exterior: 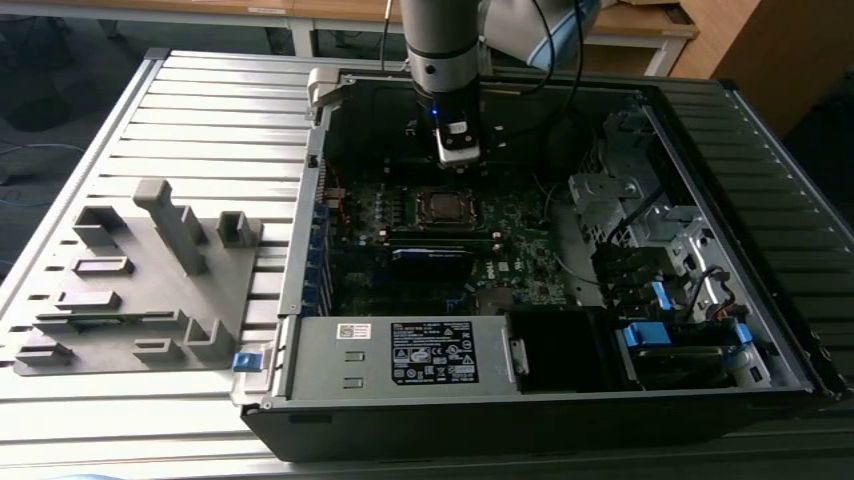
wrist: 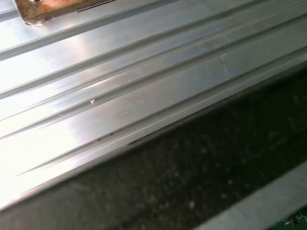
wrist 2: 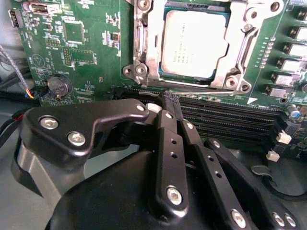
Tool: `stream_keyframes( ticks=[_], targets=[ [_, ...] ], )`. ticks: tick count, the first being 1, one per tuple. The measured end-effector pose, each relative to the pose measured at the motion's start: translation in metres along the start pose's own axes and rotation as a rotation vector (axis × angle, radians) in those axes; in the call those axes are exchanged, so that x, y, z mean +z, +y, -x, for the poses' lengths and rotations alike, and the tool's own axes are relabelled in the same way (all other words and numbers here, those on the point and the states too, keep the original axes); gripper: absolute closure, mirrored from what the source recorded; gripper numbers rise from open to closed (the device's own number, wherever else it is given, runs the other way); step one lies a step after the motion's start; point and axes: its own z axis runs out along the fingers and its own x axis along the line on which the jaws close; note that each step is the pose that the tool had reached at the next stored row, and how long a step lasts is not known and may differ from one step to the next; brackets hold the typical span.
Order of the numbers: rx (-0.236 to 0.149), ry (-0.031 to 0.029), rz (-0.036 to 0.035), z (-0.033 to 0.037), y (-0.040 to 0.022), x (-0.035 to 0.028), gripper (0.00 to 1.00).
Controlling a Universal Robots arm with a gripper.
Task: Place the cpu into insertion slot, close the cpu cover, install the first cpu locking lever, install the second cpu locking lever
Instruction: 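Install the first cpu locking lever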
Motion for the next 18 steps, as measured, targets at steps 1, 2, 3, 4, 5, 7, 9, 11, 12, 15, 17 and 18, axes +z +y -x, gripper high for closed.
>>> stream_keyframes(
  ticks=[1, 2, 3, 4, 5, 7, 9, 11, 12, 15, 17, 18],
  targets=[
    [0.0, -0.0001, 0.0001, -0.0001, 0.0003, 0.0, 0.89],
    [0.0, 0.0, 0.0, -0.0003, 0.0005, 0.0, 0.89],
    [0.0, 0.0001, -0.0001, -0.0003, 0.0006, 0.0, 0.89],
    [0.0, 0.0, 0.0001, -0.0003, 0.0007, 0.0, 0.89],
    [0.0, 0.0, 0.0001, -0.0003, 0.0007, 0.0, 0.89],
    [-0.001, -0.0036, -0.0017, -0.0005, 0.0007, 0.0003, 0.89],
    [-0.002, -0.0077, -0.0029, -0.0006, 0.0006, 0.0008, 0.89],
    [-0.002, -0.0096, -0.0053, -0.0012, 0.0002, 0.0016, 0.89],
    [-0.003, -0.0104, -0.0069, -0.0016, -0.0001, 0.0021, 0.89],
    [-0.004, -0.0139, -0.0137, -0.0026, -0.0007, 0.0034, 0.89],
    [-0.005, -0.0165, -0.0189, -0.0033, -0.001, 0.0041, 0.89],
    [-0.006, -0.0178, -0.0215, -0.0036, -0.0012, 0.0045, 0.89]
  ],
)
